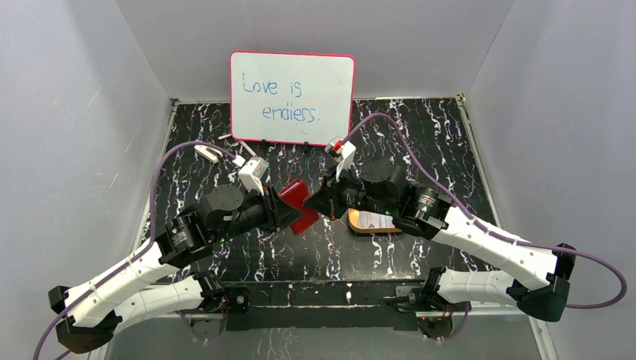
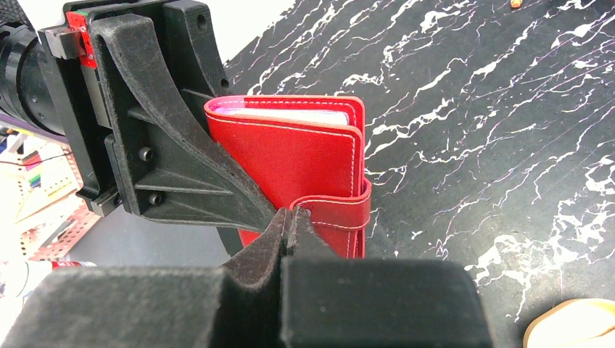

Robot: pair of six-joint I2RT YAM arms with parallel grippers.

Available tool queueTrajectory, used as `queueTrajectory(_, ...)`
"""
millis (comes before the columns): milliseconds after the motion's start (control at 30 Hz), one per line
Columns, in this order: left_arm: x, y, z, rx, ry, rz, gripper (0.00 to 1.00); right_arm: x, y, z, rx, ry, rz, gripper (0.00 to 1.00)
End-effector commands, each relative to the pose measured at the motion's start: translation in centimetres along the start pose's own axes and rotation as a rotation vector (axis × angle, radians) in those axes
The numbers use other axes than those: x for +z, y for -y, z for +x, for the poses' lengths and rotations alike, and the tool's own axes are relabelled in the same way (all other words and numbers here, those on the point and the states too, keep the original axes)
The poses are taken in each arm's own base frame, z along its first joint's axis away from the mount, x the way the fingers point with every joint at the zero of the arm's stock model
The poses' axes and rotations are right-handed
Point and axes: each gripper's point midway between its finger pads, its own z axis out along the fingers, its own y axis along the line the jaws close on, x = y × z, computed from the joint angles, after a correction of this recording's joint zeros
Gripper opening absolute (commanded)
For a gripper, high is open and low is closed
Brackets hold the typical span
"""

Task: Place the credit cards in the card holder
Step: Close the card holder at the center of the board.

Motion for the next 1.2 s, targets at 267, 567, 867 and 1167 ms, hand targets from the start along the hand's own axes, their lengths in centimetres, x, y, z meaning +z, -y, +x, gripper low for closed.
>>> queueTrajectory(267,-1.7,2.2,-2.5,0.006,0.084,0.075,0.0,-0.6,-0.8,-2.2,-0.021,0.05,-0.009,0.0)
queueTrajectory(567,-1.7,2.2,-2.4,0.003,0.077,0.077,0.0,0.0,-1.6,-2.5,-0.016,0.06,-0.053,0.0)
queueTrajectory(867,-1.6,2.3,-2.3,0.004,0.075,0.081,0.0,0.2,-1.8,-2.5,-0.015,0.061,-0.064,0.0)
queueTrajectory(1167,-1.3,2.8,-2.1,0.006,0.058,0.101,0.0,0.6,-2.0,-2.5,-0.004,0.066,-0.083,0.0)
